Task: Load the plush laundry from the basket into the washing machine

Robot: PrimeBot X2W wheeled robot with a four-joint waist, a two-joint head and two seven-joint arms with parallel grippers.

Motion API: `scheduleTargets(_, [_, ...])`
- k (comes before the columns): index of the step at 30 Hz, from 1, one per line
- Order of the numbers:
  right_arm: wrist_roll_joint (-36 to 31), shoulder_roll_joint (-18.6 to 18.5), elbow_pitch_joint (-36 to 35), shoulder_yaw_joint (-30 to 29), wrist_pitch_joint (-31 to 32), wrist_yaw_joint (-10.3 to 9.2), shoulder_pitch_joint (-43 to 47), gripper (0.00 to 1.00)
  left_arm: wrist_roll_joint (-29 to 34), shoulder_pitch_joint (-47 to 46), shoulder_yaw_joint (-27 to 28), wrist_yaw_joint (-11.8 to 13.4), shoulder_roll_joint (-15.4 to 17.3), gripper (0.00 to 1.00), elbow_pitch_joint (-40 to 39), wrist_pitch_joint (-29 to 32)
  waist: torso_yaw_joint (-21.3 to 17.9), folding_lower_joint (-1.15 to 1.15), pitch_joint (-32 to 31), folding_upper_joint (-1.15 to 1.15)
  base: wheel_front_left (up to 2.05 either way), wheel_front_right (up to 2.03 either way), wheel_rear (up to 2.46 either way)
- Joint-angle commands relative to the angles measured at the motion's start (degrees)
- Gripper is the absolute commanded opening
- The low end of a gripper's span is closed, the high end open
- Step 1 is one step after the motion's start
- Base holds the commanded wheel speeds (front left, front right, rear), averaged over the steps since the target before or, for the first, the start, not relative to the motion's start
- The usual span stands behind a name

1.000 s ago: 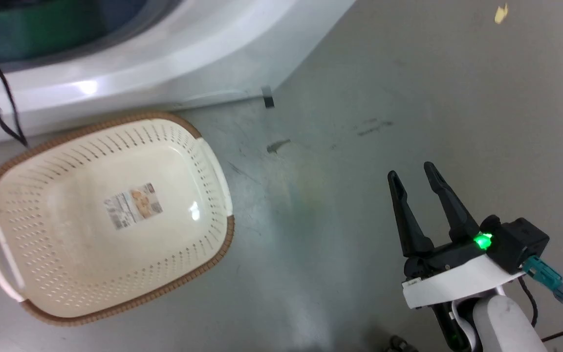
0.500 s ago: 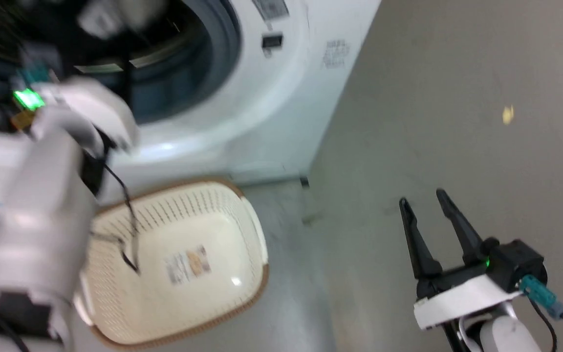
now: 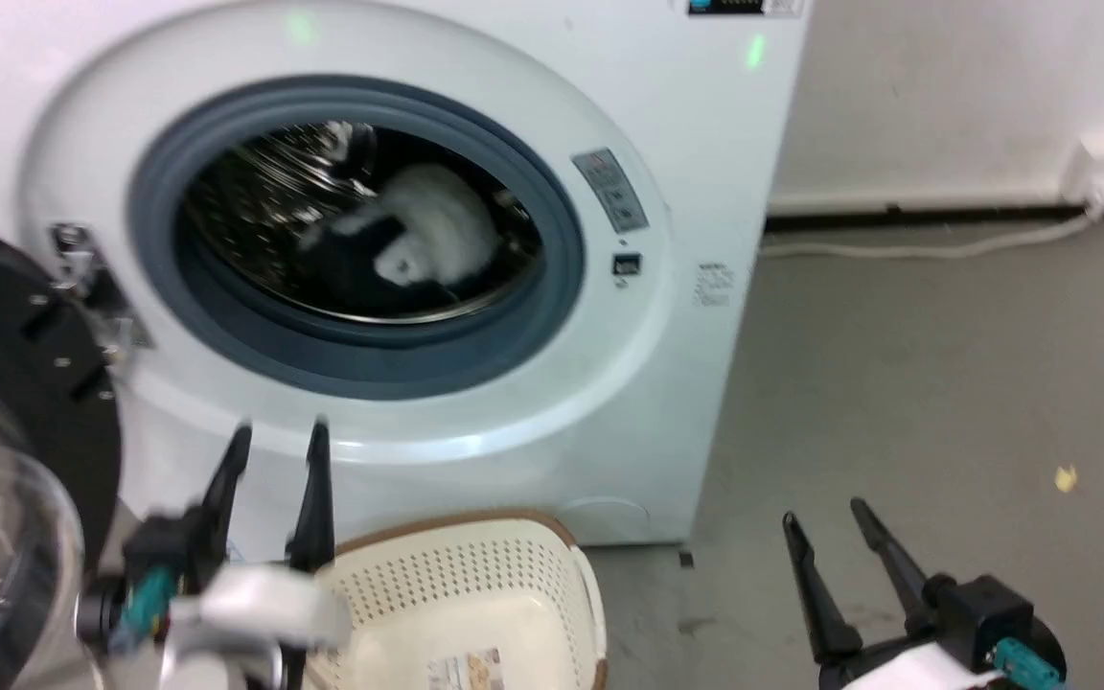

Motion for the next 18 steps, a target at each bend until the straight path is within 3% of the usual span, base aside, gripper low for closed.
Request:
scheduleTargets(1, [-0.3,0.1,0.2,0.1,0.1,-0.04,1.0,1.0,0.3,2.3,0.3,0.6,-0.4,1.0,-1.6,-0.2,1.7,0.02,-1.8,0.0,0.0,0.0,0.0])
scheduleTargets(8, [0.7,0.1,0.5,0.7,-0.1,-0.04,3.2,1.0,-0.2,14.9,2.5,2.6,-4.0,1.0,-8.2,-0.2,2.7,0.02,-3.2,0.0,0.0,0.0,0.0])
scheduleTargets(18, [0.9,0.1,1.2,0.4,-0.4,-0.04,4.4,1.0,1.0,20.0,4.6,-0.4,-6.1,1.0,-4.6,-0.2,2.8,0.02,-3.5,0.0,0.0,0.0,0.0])
